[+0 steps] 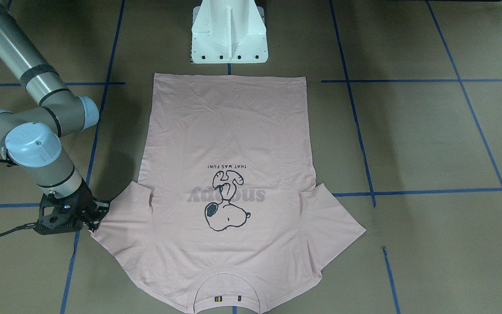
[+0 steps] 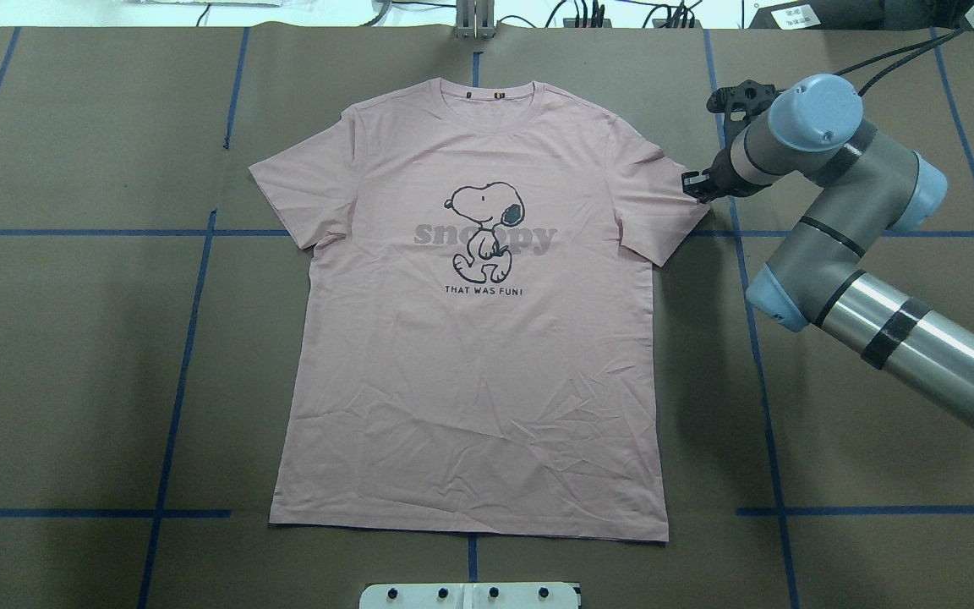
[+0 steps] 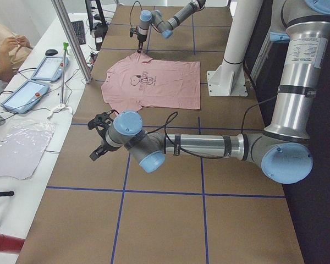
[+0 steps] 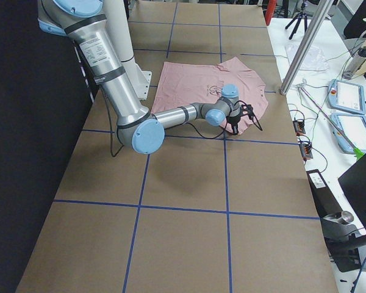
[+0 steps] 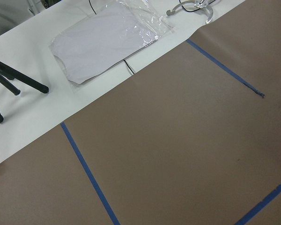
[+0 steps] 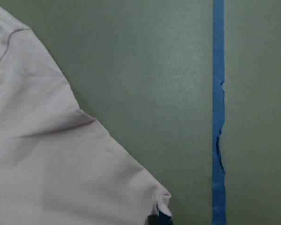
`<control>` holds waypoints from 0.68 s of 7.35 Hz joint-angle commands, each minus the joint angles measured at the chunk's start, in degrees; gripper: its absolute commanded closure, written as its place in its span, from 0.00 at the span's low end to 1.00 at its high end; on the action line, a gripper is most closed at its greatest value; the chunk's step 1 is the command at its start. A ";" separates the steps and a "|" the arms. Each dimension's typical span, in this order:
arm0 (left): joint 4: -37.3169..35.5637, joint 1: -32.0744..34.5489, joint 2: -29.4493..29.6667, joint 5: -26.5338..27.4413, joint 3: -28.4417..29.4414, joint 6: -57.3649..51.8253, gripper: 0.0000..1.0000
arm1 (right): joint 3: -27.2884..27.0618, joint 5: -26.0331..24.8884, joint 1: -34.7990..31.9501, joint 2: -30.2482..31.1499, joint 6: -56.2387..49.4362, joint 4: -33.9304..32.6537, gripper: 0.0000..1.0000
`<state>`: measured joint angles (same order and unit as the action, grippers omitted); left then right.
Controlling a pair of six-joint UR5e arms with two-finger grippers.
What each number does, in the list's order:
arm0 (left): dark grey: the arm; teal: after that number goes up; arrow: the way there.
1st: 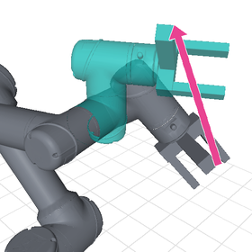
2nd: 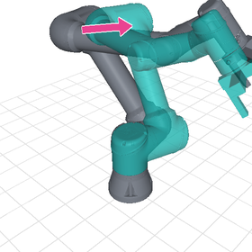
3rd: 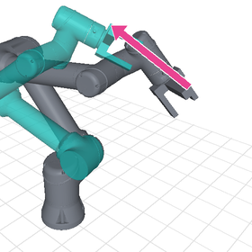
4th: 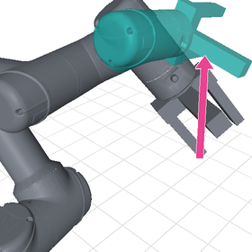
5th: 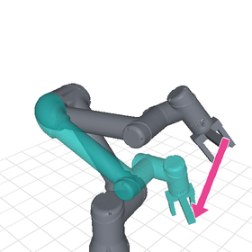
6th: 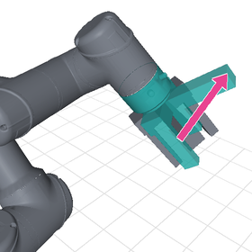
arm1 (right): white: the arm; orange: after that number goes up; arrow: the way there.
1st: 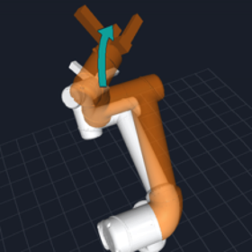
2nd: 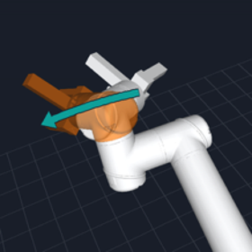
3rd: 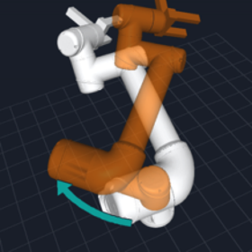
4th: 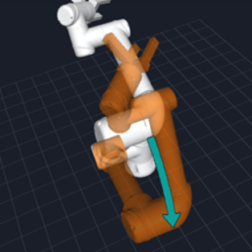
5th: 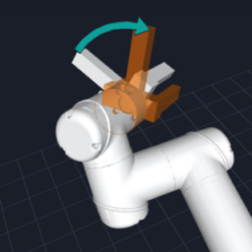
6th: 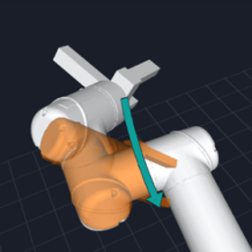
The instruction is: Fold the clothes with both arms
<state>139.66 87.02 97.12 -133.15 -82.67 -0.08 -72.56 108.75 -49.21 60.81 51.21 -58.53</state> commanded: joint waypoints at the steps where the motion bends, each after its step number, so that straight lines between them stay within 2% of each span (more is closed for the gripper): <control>1: 0.00 -0.01 0.00 0.00 0.23 0.00 0.00 | -4.58 -1.78 -0.01 -1.90 0.65 -7.77 1.00; 2: 0.00 -0.01 0.00 0.00 0.32 0.00 0.00 | -6.78 -3.79 0.26 -5.66 2.91 -16.18 1.00; 3: 0.00 -0.01 0.00 0.00 0.32 0.17 0.00 | -6.28 -7.38 3.65 -9.87 6.50 -20.45 1.00; 4: 0.00 -0.01 0.00 0.00 0.32 0.17 0.00 | -4.36 -12.02 5.86 -12.79 10.28 -20.66 1.00; 5: 0.00 -0.01 0.00 0.00 0.32 0.17 0.00 | -1.91 -13.20 7.28 -15.08 11.10 -20.49 1.00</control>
<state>139.66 87.01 97.12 -133.15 -82.36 0.06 -76.86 98.45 -44.13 49.07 59.94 -78.14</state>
